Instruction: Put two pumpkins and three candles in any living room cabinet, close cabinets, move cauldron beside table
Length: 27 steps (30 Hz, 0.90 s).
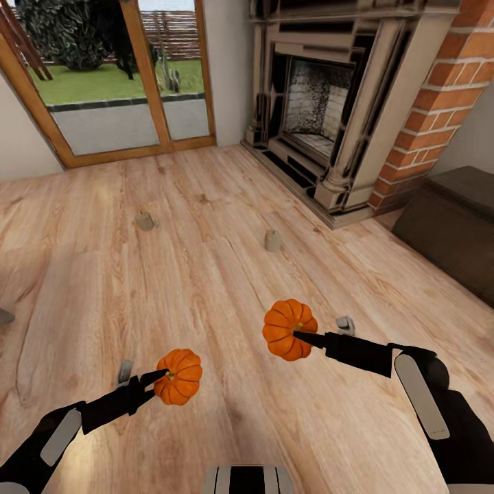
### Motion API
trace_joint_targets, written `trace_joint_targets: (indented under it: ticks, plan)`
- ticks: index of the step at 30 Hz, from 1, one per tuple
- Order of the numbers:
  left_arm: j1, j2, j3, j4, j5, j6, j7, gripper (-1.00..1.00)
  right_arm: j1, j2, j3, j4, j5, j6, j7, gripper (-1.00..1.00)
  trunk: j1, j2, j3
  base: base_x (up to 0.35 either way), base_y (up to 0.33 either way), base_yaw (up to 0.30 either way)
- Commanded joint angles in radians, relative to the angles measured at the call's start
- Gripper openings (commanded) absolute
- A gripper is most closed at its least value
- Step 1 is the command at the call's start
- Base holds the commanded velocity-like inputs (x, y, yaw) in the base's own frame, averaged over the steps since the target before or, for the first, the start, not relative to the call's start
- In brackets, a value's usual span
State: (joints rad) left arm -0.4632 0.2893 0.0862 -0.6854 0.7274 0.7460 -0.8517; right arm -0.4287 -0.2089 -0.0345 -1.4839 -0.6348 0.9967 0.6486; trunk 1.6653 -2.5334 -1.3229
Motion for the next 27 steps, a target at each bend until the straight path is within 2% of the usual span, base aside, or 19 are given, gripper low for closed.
trace_joint_targets:
  ticks: [1, 8, 16, 27]
  plan:
    - [0.000, 0.000, 0.001, 0.000, 0.007, 0.007, -0.002, -1.00, -0.001, 0.000, -0.001, 0.000, -0.001, 0.007, 0.004, -1.00, -0.001, 0.000, 0.003, -0.109, 0.000, -0.237]
    - [0.000, 0.001, 0.003, 0.000, 0.010, 0.007, -0.004, -1.00, -0.001, 0.000, -0.001, 0.001, -0.001, 0.007, 0.003, -1.00, -0.004, 0.002, 0.030, -0.055, 0.006, -0.248]
    - [0.000, -0.001, 0.003, 0.000, 0.010, 0.007, -0.006, -1.00, -0.001, 0.000, -0.001, 0.001, -0.001, 0.007, 0.003, -1.00, -0.008, 0.003, 0.061, -0.273, 0.088, -0.251]
    - [0.000, -0.001, 0.007, 0.000, 0.013, 0.007, -0.006, -1.00, -0.001, 0.002, -0.001, 0.001, -0.001, 0.007, 0.003, -1.00, -0.008, 0.003, 0.061, -0.321, 0.013, -0.251]
